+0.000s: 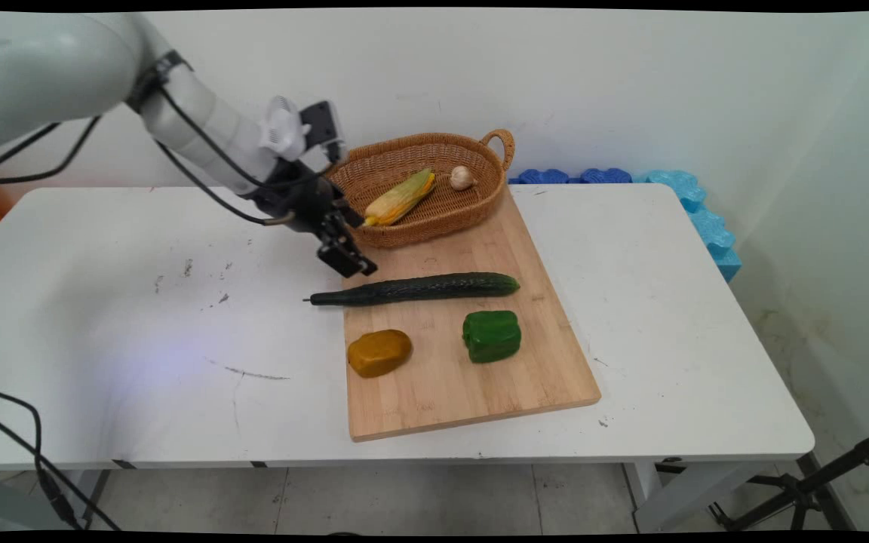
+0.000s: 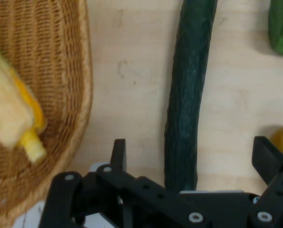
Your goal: Pick up the cucumber from the cutting board, then place the picked object in the vegetable basket
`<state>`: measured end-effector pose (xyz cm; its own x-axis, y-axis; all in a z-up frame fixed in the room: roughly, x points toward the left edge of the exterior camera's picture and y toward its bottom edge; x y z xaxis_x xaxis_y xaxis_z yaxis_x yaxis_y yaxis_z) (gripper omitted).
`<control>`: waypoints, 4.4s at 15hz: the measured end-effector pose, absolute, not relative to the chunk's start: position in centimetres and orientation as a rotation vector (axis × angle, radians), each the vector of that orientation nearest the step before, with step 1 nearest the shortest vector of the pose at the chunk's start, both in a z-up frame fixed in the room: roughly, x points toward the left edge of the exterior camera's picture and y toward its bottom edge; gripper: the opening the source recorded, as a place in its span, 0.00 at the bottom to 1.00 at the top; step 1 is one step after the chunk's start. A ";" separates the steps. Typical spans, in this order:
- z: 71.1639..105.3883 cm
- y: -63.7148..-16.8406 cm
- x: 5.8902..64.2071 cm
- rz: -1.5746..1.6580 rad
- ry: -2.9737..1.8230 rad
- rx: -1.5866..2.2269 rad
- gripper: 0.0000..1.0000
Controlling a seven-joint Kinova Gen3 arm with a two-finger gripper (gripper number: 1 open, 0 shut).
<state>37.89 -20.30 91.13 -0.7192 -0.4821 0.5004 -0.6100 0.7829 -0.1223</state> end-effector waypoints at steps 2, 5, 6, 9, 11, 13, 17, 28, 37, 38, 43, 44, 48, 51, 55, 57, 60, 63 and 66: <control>90.5 -20.9 36.8 0.391 -2.533 0.811 1.00; 89.2 -22.1 34.9 0.392 -2.553 0.789 1.00; 88.7 -22.4 34.3 0.391 -2.561 0.781 1.00; 87.4 -23.3 32.8 0.384 -2.585 0.759 1.00; 86.6 -23.8 32.0 0.380 -2.599 0.746 1.00; 86.0 -24.1 31.4 0.377 -2.612 0.732 1.00; 85.0 -24.8 30.4 0.374 -2.635 0.705 1.00; 83.4 -25.9 29.1 0.369 -2.675 0.674 0.00; 83.2 -25.9 28.8 0.374 -2.695 0.652 0.00; 83.4 -25.9 28.7 0.378 -2.694 0.648 0.00; 85.3 -25.9 28.6 0.410 -2.672 0.644 0.00; 85.8 -25.9 28.6 0.417 -2.667 0.648 0.00; 88.0 -26.1 28.5 0.447 -2.638 0.683 0.00; 89.8 -26.6 28.5 0.470 -2.609 0.714 0.00; 91.9 -27.6 28.8 0.502 -2.576 0.745 0.00; 93.1 -28.4 29.1 0.527 -2.560 0.760 0.00; 94.3 -29.4 29.6 0.556 -2.546 0.769 0.00; 95.2 -30.5 30.0 0.587 -2.537 0.772 0.00; 96.0 -32.1 30.6 0.627 -2.533 0.769 0.00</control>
